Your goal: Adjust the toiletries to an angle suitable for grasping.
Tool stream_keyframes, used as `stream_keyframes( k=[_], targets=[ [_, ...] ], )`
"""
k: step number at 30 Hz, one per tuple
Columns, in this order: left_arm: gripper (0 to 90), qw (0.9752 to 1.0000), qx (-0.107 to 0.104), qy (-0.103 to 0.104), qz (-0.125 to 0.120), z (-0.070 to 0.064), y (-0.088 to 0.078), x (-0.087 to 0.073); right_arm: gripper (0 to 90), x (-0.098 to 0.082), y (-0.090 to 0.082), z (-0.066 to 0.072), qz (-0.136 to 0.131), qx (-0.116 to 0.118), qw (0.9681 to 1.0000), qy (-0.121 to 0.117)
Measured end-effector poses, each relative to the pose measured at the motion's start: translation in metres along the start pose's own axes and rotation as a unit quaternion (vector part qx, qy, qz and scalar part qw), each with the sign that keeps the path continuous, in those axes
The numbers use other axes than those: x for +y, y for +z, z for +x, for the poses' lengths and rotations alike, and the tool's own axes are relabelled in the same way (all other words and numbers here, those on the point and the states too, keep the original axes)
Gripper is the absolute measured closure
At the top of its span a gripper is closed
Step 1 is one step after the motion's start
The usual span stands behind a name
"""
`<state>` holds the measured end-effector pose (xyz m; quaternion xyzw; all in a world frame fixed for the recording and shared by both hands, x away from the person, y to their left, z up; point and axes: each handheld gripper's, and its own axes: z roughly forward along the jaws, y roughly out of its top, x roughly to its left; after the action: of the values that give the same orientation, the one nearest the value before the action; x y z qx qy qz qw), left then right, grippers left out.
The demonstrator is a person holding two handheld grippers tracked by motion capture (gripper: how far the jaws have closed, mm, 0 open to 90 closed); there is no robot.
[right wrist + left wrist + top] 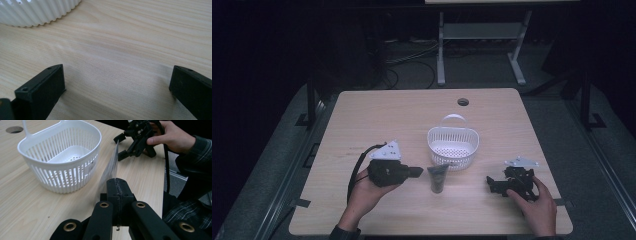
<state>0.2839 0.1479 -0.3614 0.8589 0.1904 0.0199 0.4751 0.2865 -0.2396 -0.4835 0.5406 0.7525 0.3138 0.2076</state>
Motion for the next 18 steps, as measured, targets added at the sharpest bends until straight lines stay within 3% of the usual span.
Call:
stream_keyframes(
  k=[8,18],
  targets=[
    [89.7,1.0,-0.001,0.001,-0.001,0.004,0.01,0.006,0.0,0.0,0.0,0.0,0.0,0.0,1.0,0.0],
    [89.7,0.9999,0.011,0.003,-0.001,0.011,0.011,0.01,0.0,0.0,0.0,0.0,0.0,0.0,1.0,0.0]
  ],
)
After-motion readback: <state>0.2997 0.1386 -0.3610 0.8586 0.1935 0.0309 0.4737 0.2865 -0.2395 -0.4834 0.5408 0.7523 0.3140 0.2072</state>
